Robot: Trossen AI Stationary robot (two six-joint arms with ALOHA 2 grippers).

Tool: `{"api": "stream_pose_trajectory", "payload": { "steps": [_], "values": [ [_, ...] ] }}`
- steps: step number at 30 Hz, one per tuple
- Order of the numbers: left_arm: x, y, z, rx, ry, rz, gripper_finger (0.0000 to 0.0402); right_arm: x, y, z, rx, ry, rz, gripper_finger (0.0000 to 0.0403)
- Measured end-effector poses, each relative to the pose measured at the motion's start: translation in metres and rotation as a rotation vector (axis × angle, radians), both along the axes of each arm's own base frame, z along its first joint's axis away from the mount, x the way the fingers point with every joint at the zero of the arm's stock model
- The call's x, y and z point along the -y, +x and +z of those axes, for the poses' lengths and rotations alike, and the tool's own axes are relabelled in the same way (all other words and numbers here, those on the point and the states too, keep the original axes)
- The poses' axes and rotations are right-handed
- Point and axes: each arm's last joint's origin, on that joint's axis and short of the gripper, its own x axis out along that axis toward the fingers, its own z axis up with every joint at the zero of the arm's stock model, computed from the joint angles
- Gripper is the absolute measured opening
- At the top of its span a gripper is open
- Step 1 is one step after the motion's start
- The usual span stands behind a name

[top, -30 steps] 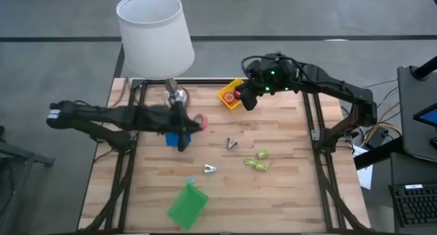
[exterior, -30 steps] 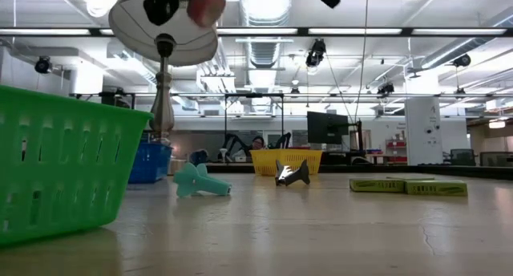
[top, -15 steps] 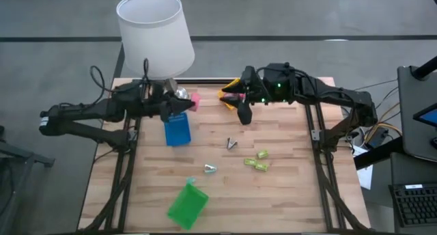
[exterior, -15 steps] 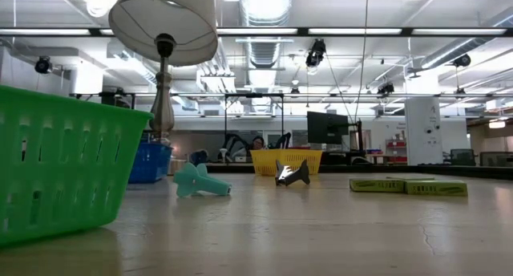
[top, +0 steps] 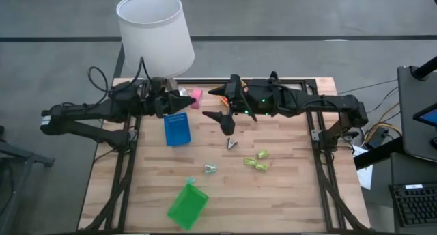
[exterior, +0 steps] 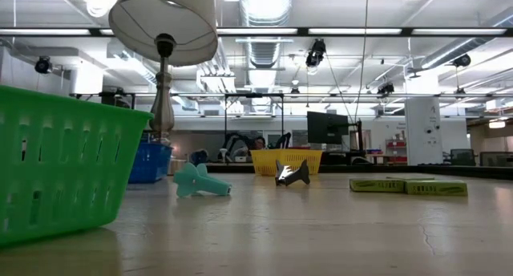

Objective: Pick and place Stapler, Stapler remover, tape
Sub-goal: Put the pink tape into the yellow bin

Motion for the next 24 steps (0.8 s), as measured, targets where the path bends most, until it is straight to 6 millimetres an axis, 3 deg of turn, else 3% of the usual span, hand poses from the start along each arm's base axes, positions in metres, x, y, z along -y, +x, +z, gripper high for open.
{"api": "stream_pose_trajectory", "payload": {
  "steps": [12, 24],
  "values": [
    [0.000, 0.002, 0.002, 0.033, -0.029, -0.013, 0.0051, -0.001, 0.006, 0.003, 0.068, -0.011, 0.000, 0.0382],
    [0.000, 0.020, -0.003, 0.053, -0.055, -0.074, 0.0051, -0.001, 0.011, 0.001, 0.073, -0.020, 0.003, 0.0377]
  ]
}}
